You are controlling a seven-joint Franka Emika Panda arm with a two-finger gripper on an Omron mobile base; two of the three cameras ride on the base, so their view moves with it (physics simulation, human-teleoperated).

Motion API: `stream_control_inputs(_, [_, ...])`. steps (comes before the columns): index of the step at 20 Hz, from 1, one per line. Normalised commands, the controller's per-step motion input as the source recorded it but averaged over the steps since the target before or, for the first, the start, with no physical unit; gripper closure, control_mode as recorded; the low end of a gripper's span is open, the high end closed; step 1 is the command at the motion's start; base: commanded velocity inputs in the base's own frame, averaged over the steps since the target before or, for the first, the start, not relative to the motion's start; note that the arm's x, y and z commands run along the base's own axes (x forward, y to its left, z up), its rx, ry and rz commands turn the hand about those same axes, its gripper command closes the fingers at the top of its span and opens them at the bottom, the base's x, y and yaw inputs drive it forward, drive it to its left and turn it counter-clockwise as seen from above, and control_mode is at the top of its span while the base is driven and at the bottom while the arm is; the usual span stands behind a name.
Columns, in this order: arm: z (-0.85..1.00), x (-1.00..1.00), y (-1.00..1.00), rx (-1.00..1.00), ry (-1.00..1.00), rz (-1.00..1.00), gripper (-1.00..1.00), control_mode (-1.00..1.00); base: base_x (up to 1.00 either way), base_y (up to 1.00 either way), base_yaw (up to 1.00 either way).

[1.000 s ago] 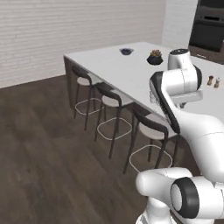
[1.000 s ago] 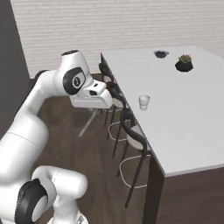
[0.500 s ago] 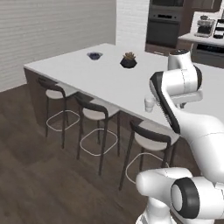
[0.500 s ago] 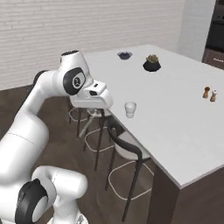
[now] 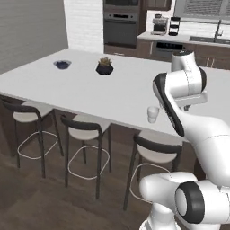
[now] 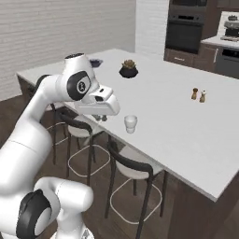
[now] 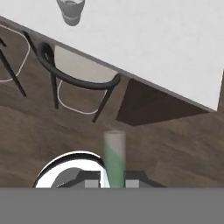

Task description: Take a straw from the drawer in front and place it inside the glass cup on the dining counter.

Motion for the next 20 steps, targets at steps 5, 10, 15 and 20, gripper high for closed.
stream_control_inputs(5, [0.0, 0.0, 0.0, 0.0, 0.0, 0.0, 1.0, 1.0, 0.23, 0.63, -0.53])
stream_control_inputs(10, [0.0, 0.0, 0.0, 0.0, 0.0, 0.0, 1.0, 1.0, 0.18, 0.6, -0.52])
stream_control_inputs(15, [0.0, 0.0, 0.0, 0.0, 0.0, 0.0, 1.0, 1.0, 0.27, 0.72, -0.5])
stream_control_inputs(20, [0.06, 0.46, 0.46, 0.0, -0.01, -0.41, 1.0, -1.0, 0.0, 0.0, 0.0])
